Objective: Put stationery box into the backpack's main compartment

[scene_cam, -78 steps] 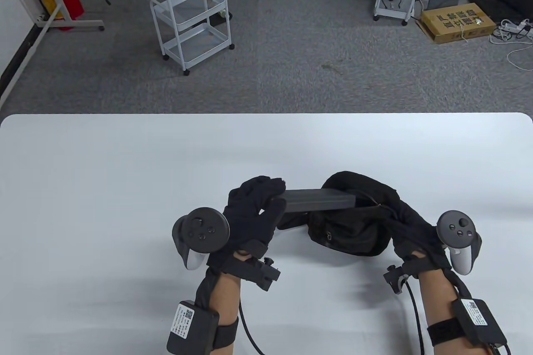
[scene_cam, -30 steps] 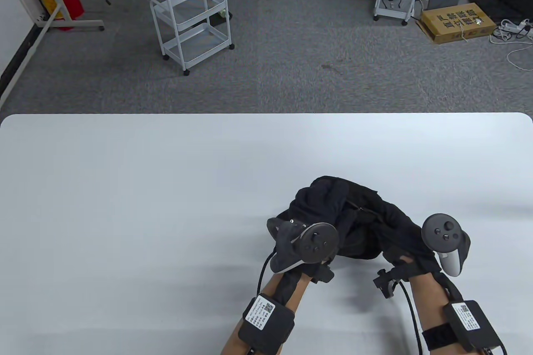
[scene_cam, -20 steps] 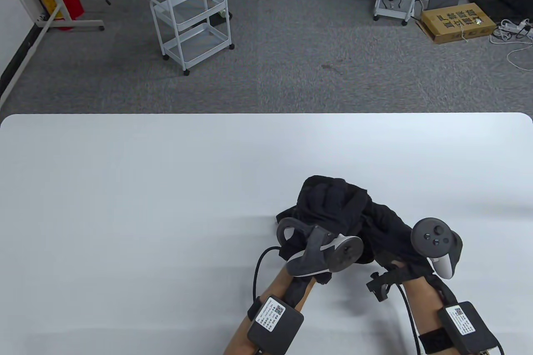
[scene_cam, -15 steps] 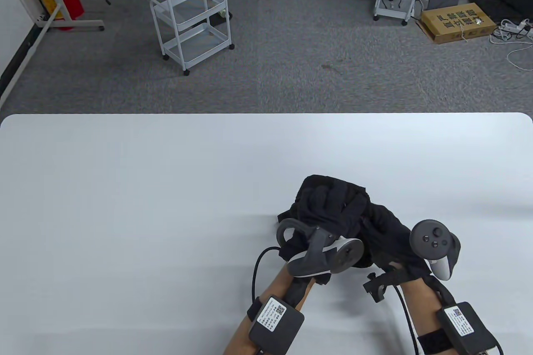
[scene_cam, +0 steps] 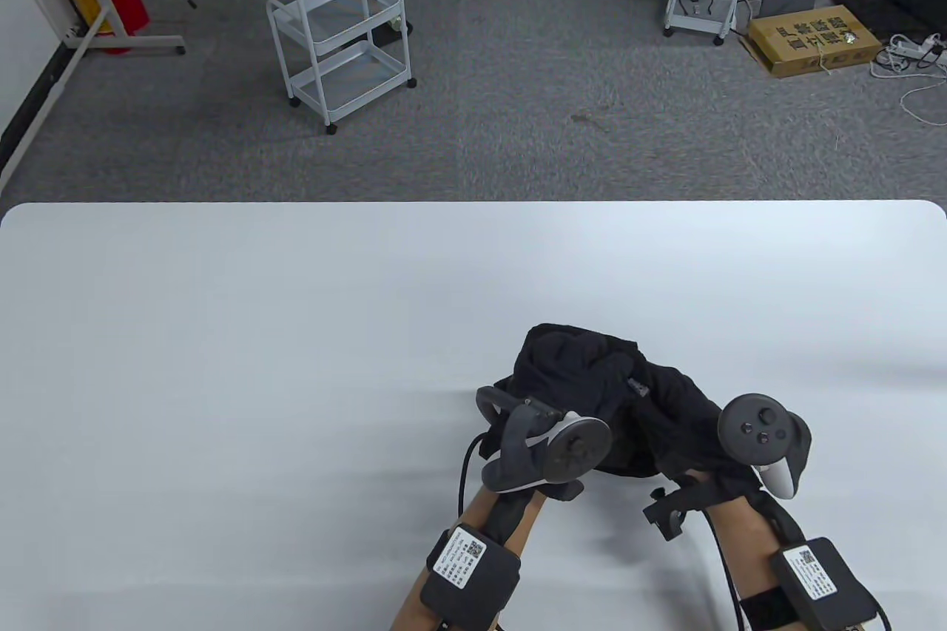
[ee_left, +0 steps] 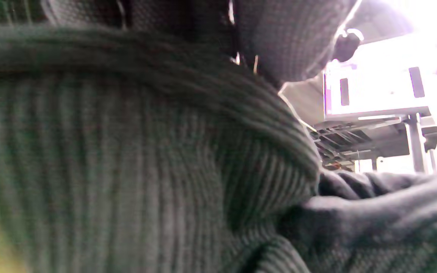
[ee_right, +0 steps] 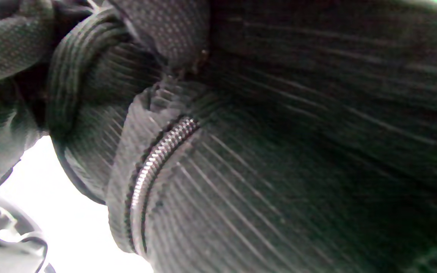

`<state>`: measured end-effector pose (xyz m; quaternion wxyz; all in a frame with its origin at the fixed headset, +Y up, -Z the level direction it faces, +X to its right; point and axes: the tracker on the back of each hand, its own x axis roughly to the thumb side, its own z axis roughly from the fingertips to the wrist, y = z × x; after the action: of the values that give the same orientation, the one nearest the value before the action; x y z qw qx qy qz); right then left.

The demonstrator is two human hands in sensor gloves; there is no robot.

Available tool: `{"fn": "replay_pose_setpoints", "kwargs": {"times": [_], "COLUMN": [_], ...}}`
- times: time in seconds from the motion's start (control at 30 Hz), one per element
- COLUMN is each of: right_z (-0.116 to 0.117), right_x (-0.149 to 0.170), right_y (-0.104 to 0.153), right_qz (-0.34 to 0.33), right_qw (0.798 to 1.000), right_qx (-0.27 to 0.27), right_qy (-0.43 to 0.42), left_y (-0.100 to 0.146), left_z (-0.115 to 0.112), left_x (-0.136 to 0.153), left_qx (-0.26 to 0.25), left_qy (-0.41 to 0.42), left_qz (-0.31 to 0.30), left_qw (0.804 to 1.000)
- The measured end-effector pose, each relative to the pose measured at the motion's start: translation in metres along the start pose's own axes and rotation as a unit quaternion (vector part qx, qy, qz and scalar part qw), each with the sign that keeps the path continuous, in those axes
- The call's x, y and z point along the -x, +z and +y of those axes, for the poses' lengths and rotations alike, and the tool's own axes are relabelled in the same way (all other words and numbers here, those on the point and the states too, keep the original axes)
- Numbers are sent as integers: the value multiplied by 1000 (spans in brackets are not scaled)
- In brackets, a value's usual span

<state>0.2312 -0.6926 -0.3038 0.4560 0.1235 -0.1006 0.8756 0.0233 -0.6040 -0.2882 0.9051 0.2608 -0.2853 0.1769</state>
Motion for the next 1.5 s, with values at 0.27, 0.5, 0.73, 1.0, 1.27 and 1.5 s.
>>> {"fn": "replay_pose_setpoints", "kwargs": {"times": [0.27, 0.5, 0.73, 1.0, 1.27, 1.5], "right_z": [-1, -2, -7, -15, -20, -27], "right_x": [0, 0, 2, 5, 5, 7], "right_y": [0, 0, 0, -1, -2, -1], "right_qz": [-2, -8, -11, -18, -27, -31], "right_qw": [1000, 1000, 998, 995, 990, 982], "right_qx": [2, -5, -8, -7, -6, 1], "right_qy": [-3, -22, -54, -101, -141, -184], "left_y": [1, 4, 8, 12, 16, 20], "left_z": [15, 22, 24, 19, 11, 6], "left_x": [13, 41, 63, 84, 101, 112], "left_qx": [-36, -44, -49, -41, -34, -28], "left_qy": [43, 118, 180, 249, 318, 364], "left_qz": [42, 100, 144, 182, 213, 234], "left_qw": [998, 987, 972, 950, 923, 901]}}
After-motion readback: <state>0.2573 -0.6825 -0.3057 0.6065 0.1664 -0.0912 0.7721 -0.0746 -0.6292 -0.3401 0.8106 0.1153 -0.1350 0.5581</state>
